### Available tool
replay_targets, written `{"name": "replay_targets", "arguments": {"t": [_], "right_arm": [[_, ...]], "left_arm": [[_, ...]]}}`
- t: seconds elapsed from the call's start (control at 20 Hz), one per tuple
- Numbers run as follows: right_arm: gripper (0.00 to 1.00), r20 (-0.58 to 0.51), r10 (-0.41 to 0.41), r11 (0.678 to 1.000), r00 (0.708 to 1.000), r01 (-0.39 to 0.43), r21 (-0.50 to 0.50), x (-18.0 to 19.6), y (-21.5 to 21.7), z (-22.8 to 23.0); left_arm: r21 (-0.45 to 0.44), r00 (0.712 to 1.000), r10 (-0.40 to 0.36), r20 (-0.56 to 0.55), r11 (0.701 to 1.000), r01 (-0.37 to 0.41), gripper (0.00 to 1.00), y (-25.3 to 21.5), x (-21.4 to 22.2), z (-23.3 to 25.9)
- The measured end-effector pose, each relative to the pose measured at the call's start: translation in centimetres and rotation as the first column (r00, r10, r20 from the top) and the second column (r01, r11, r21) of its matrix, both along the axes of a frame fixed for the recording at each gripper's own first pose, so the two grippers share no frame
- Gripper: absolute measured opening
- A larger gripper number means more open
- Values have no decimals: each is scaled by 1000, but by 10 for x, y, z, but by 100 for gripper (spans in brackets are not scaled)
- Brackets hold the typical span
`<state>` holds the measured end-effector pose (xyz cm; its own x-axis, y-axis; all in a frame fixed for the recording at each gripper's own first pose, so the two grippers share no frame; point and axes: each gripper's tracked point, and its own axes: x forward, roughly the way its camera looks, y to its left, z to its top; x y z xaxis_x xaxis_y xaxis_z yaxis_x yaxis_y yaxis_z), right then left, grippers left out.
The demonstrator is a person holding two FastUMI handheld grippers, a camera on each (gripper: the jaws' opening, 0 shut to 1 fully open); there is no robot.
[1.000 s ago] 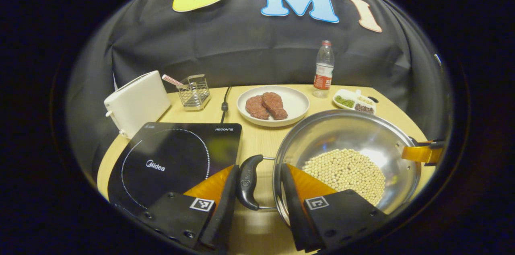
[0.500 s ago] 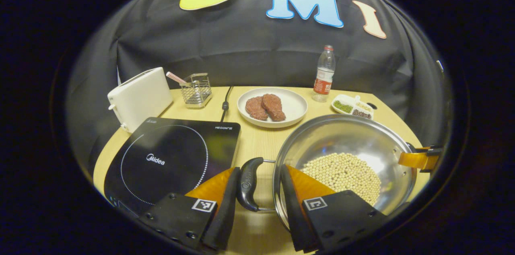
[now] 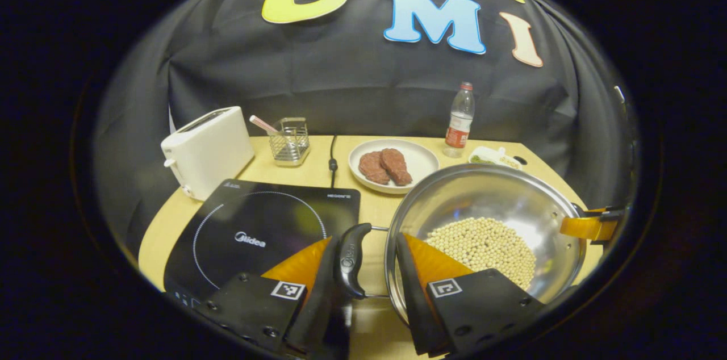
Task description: First push the handle of the pot to place it horizontally, then grasp the pot with both hands and set it on the induction cooktop.
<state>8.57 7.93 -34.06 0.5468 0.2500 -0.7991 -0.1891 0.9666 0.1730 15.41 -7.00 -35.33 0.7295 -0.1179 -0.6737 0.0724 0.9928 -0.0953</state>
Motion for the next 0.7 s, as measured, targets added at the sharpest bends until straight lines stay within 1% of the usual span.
{"name": "replay_targets", "arguments": {"t": [0.05, 0.1, 0.35, 0.4, 0.5, 0.6, 0.7], "right_arm": [[45, 4, 2, 1000, 1000, -2, -1, -1, 6, 3], [46, 5, 1, 1000, 1000, -1, 2, -2, 12, 6], [45, 8, 15, 1000, 1000, -15, 14, -4, 46, 13], [45, 8, 19, 1000, 1000, -19, 16, -6, 53, 13], [45, 11, 27, 999, 1000, -27, 20, -5, 67, 16], [45, 10, 33, 999, 999, -34, 24, -5, 81, 17], [45, 8, 38, 999, 999, -38, 31, -8, 94, 17]], "left_arm": [[-2, 1000, 2, 4, 1000, -2, 64, 7, 0, 1], [-5, 1000, 7, 4, 1000, -7, 60, 15, 1, 1], [4, 999, 28, 21, 1000, -28, 60, 51, 3, 7], [3, 999, 37, 20, 999, -37, 68, 59, 3, 6], [6, 999, 47, 26, 999, -47, 68, 74, 4, 7], [14, 998, 53, 31, 998, -53, 60, 89, 5, 8], [18, 998, 61, 34, 998, -62, 62, 103, 6, 7]]}}
